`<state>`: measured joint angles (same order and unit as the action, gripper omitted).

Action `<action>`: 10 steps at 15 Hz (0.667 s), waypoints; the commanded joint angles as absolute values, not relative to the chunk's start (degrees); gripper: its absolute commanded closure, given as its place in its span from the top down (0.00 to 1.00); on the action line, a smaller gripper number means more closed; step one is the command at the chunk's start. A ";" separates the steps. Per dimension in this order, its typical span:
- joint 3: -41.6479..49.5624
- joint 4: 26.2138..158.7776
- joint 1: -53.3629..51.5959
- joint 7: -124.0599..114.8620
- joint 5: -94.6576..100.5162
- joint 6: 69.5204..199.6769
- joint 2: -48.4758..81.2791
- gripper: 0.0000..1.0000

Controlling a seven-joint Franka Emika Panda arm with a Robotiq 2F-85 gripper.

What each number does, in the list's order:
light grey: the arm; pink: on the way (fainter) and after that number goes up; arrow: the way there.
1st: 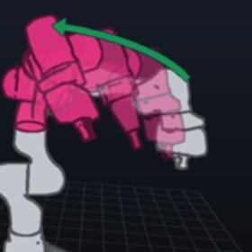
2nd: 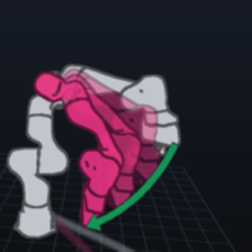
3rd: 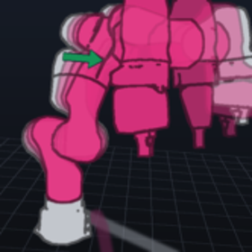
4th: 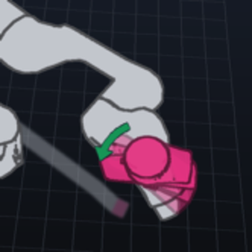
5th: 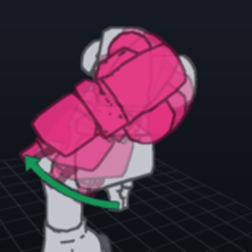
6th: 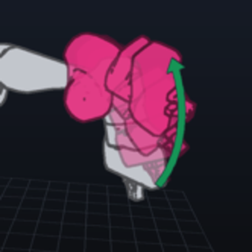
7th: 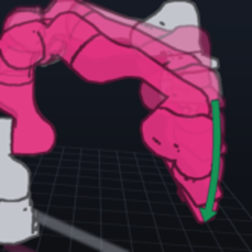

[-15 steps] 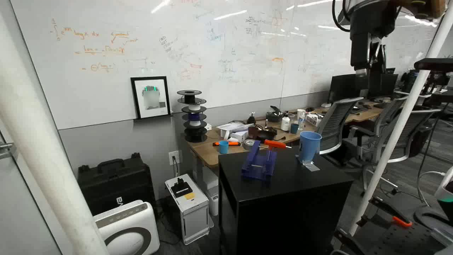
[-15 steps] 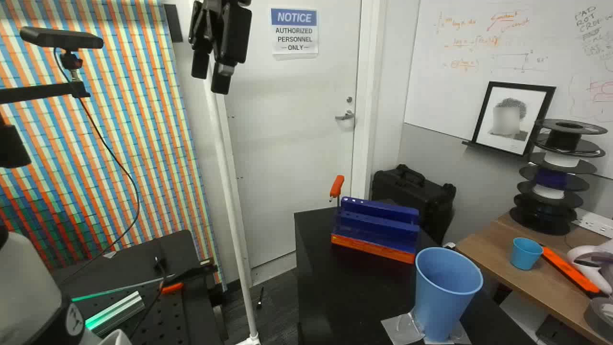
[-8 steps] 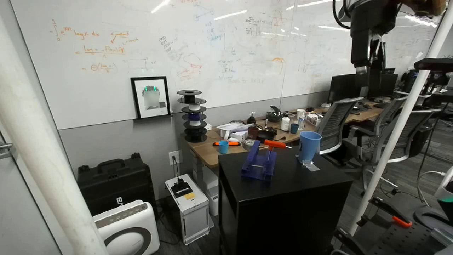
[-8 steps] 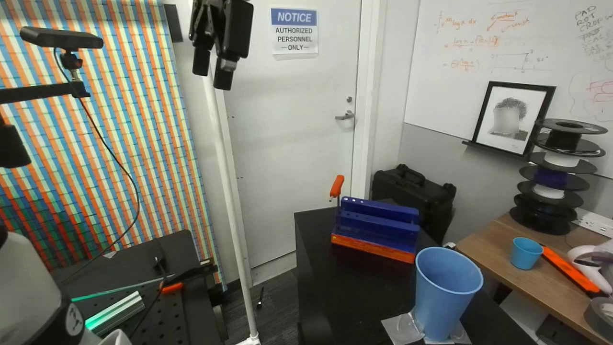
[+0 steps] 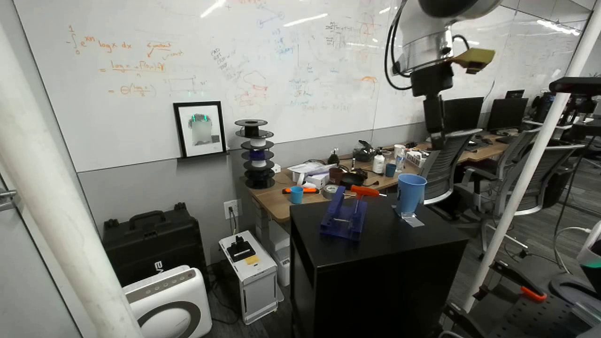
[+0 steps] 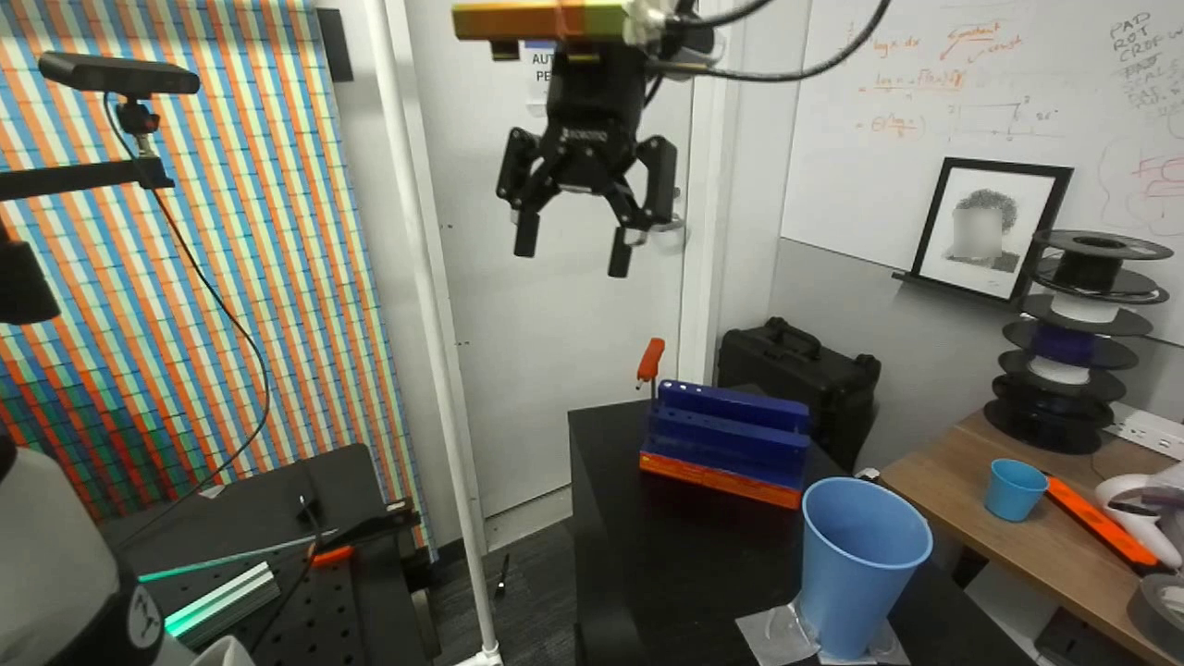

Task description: Move the orange wrench to the large blue cup.

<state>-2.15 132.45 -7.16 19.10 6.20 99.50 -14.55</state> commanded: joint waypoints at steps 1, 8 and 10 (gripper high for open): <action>-3.21 125.11 -7.00 22.56 11.70 106.19 -2.15 1.00; -5.45 118.09 -6.65 27.49 14.76 112.85 11.37 1.00; -5.95 117.24 -6.48 28.47 14.35 114.07 13.57 1.00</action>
